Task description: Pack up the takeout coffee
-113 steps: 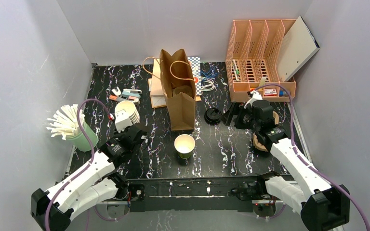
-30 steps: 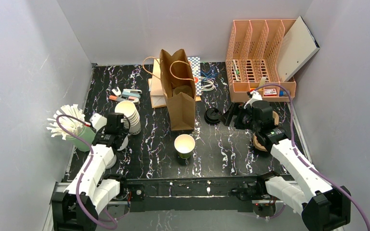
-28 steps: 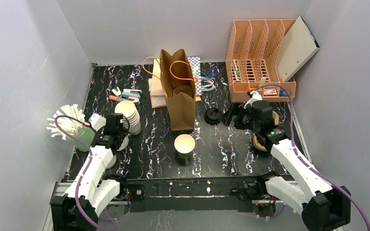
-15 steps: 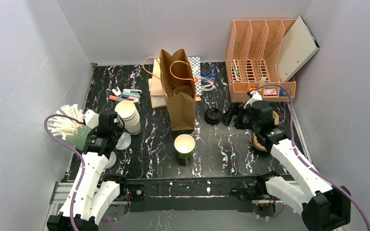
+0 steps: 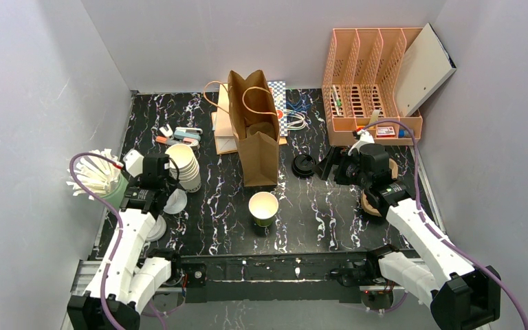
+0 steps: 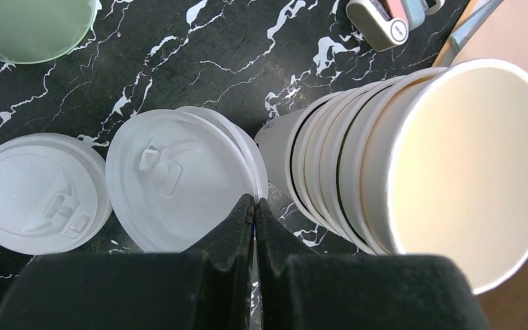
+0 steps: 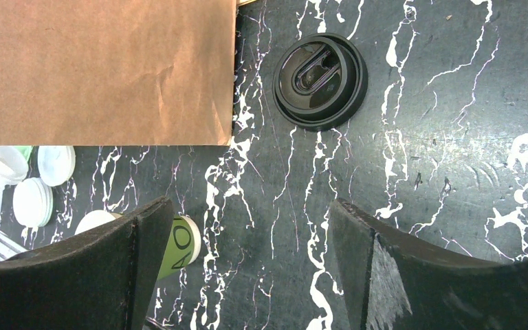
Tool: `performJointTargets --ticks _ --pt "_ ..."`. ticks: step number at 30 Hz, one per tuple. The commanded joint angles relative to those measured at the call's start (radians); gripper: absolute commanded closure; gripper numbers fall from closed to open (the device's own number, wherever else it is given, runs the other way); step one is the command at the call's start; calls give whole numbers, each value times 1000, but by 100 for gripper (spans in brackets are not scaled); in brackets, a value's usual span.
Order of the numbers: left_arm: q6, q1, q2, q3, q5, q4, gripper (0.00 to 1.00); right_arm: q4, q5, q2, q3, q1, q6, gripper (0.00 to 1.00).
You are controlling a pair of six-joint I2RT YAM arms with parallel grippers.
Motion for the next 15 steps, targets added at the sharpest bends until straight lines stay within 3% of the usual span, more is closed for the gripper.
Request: performJointTargets --ticks 1,15 --pt "45 6 28 -8 -17 22 100 16 1 -23 16 6 6 8" --pt "42 6 -14 -97 -17 17 100 15 -5 -8 31 6 18 7"
